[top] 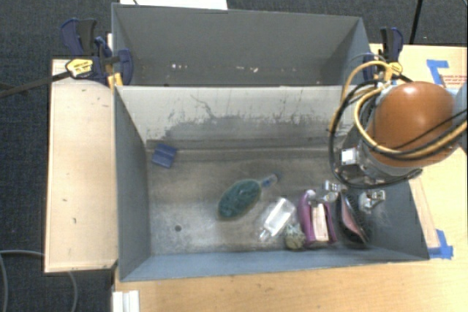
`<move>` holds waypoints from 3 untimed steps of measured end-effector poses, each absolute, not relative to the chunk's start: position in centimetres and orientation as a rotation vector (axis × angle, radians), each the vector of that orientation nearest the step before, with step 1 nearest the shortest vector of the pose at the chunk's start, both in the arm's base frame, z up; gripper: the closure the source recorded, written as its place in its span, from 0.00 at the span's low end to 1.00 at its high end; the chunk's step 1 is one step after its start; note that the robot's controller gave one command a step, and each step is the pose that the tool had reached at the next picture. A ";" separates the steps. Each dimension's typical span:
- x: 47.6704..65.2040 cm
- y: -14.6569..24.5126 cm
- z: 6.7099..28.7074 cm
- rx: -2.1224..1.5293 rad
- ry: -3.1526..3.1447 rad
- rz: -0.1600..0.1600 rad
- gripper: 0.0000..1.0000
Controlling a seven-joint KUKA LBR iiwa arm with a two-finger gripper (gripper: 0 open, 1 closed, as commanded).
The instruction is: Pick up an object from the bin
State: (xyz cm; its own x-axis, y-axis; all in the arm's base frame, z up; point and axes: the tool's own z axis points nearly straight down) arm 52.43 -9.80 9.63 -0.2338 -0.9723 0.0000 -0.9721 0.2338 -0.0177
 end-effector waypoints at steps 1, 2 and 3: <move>52.3 -9.8 9.4 -1.936 2.465 -0.016 1.00; 52.8 -9.2 15.9 -1.951 2.455 -0.007 1.00; 52.4 -9.3 25.1 -1.957 2.449 -0.009 1.00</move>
Offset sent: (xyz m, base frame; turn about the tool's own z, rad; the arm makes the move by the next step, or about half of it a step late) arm 0.0000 0.0000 0.0000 0.0000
